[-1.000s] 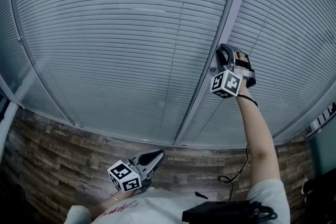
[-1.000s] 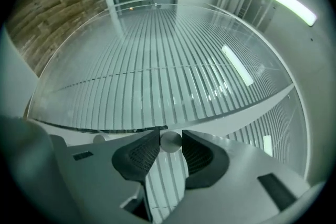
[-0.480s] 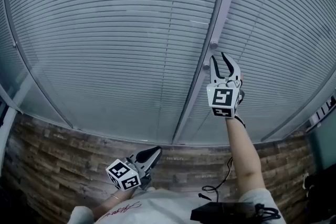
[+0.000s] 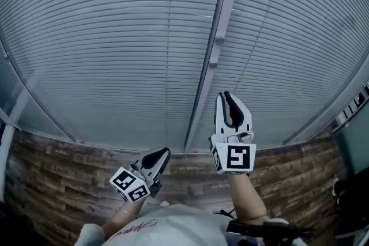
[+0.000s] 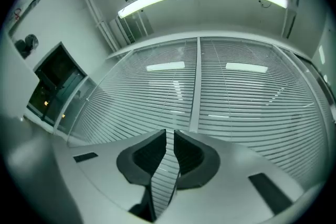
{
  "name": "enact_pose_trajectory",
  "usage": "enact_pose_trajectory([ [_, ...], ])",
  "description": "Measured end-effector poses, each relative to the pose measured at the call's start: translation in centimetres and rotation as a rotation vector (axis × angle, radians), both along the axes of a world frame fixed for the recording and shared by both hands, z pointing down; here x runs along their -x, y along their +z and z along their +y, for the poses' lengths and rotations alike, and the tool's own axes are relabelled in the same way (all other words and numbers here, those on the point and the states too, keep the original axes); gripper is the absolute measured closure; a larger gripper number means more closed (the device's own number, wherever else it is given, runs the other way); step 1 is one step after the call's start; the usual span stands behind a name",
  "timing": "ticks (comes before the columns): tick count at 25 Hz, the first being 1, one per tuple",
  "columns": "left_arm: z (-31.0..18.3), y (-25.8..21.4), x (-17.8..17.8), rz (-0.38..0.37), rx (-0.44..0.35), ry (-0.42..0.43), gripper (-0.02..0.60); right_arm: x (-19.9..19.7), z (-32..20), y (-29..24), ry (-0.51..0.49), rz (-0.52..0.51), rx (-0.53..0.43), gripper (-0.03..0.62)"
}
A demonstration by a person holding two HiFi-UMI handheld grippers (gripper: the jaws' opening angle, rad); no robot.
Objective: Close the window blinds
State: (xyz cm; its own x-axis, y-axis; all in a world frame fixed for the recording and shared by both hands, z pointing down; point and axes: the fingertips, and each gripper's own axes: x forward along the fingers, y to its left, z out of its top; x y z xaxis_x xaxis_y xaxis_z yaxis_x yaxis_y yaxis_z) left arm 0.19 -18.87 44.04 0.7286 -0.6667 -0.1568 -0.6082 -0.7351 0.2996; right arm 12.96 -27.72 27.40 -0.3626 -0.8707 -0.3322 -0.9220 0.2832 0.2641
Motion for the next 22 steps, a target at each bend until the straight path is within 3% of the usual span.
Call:
enact_pose_trajectory([
  [12, 1.2, -0.8, -2.4, -0.053, -0.047, 0.027, 0.563, 2.8, 7.2, 8.2, -0.162, -0.046, 0.213, 0.559],
  [22, 2.2, -1.3, -4.0, -0.084, -0.076, 0.028, 0.563, 1.1, 9.6, 13.3, -0.155, 0.005, 0.338, 0.560],
])
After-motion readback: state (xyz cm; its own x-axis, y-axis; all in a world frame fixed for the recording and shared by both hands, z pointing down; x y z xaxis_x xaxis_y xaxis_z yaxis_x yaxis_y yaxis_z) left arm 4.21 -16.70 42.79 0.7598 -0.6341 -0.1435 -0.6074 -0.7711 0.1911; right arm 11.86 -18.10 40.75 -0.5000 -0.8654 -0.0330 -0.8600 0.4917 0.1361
